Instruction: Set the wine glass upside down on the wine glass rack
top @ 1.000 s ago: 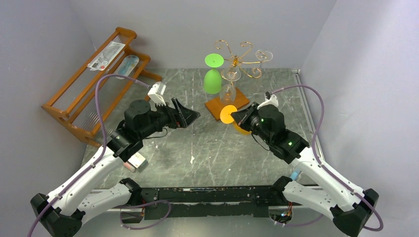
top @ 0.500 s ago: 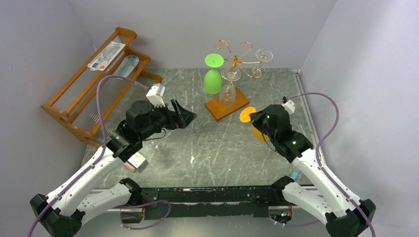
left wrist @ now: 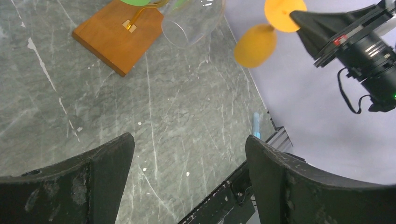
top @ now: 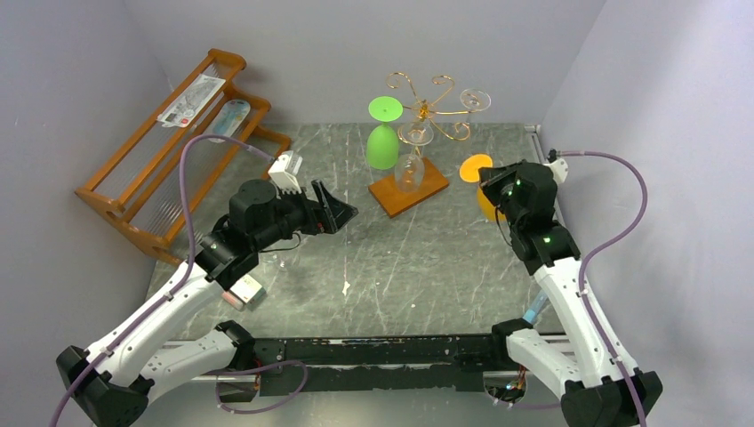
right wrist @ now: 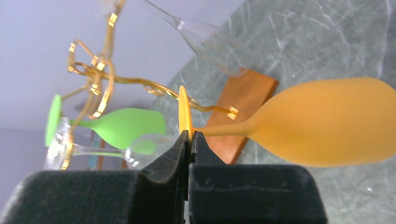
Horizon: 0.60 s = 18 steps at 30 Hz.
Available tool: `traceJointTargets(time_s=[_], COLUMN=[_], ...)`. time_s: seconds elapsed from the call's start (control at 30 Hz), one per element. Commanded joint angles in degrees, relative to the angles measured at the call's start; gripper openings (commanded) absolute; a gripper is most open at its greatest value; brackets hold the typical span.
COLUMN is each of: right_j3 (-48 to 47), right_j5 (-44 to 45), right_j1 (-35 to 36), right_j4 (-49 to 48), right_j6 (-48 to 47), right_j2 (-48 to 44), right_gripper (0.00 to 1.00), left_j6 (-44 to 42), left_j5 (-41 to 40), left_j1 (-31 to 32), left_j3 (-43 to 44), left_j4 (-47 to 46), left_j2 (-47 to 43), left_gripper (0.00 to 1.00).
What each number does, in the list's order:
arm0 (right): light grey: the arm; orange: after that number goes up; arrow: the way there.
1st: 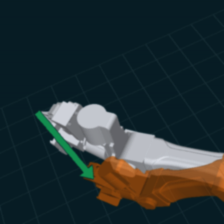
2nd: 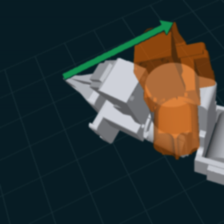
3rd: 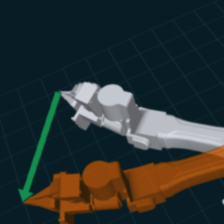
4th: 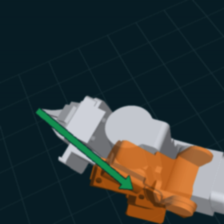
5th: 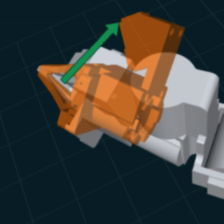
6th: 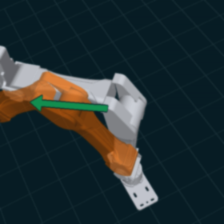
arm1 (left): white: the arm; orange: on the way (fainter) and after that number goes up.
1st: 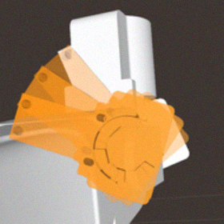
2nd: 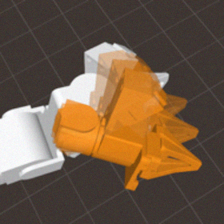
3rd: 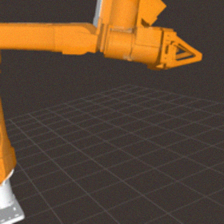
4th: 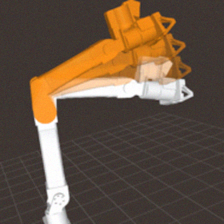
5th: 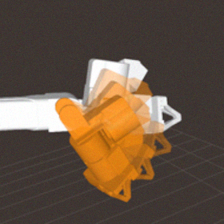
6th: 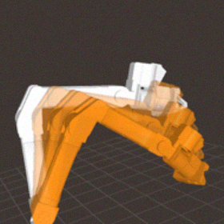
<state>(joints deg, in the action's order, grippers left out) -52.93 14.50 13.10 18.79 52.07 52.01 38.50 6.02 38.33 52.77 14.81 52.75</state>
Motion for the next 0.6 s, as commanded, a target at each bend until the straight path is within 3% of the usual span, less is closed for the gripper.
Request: traceJointTargets(time_s=[0.0,0.57], right_j3=[-3.3,-4.7], right_j5=[-1.8,-3.8], right_j1=[-1.8,-2.1], right_j4=[-4.2,-16.9], right_j6=[3.2,12.0], right_j2=[-0.6,-0.8], right_gripper=[0.00,0.00], left_j6=[-1.1,-0.4], left_j5=[3.4,4.4], left_j1=[0.1,0.1], left_j3=[1.1,0.0], left_j4=[-1.7,-2.5], left_j2=[0.9,1.0], left_gripper=[0.93,0.97])
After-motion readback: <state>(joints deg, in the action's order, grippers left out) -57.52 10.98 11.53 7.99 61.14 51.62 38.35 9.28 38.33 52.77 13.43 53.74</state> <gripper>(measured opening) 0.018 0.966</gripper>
